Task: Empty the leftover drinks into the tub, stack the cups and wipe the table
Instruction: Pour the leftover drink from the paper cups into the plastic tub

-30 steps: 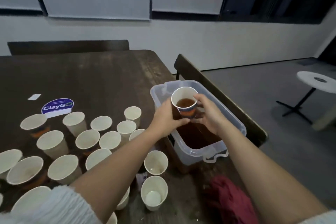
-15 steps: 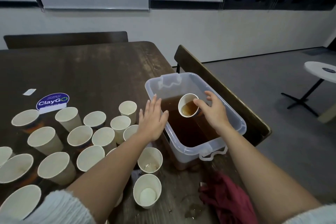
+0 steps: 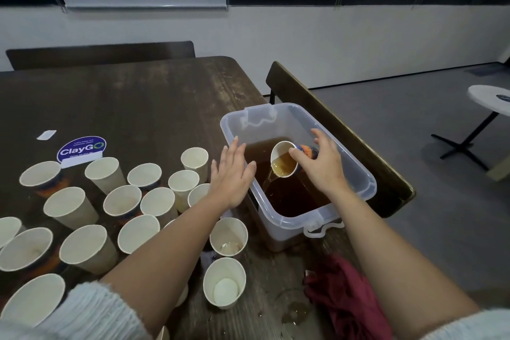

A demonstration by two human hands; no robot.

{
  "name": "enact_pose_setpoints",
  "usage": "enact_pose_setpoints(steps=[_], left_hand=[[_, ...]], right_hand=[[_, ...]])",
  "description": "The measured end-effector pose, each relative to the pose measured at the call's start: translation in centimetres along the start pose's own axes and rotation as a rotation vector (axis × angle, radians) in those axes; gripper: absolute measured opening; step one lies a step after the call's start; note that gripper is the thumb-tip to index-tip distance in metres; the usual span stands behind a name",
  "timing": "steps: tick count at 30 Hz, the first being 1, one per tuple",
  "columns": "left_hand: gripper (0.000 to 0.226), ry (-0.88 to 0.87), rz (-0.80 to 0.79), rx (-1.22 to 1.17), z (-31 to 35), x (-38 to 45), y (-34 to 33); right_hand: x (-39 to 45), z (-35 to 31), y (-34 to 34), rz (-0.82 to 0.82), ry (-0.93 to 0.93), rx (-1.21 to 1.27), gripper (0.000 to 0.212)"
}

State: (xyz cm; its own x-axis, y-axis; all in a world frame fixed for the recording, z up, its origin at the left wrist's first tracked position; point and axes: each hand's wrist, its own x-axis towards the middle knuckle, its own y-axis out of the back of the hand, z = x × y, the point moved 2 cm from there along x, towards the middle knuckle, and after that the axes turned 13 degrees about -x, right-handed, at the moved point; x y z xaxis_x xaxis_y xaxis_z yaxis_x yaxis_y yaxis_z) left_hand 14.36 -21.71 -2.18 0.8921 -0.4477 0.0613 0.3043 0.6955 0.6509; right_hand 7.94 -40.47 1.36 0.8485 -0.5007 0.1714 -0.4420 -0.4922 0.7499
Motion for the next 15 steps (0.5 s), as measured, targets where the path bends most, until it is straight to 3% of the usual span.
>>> enact_pose_setpoints(steps=[15], left_hand=[[0.052, -0.005, 0.009, -0.005, -0.11, 0.05, -0.05]], right_hand=[[-0.07, 0.13, -0.24, 0.017, 0.019, -0.041, 0.079]])
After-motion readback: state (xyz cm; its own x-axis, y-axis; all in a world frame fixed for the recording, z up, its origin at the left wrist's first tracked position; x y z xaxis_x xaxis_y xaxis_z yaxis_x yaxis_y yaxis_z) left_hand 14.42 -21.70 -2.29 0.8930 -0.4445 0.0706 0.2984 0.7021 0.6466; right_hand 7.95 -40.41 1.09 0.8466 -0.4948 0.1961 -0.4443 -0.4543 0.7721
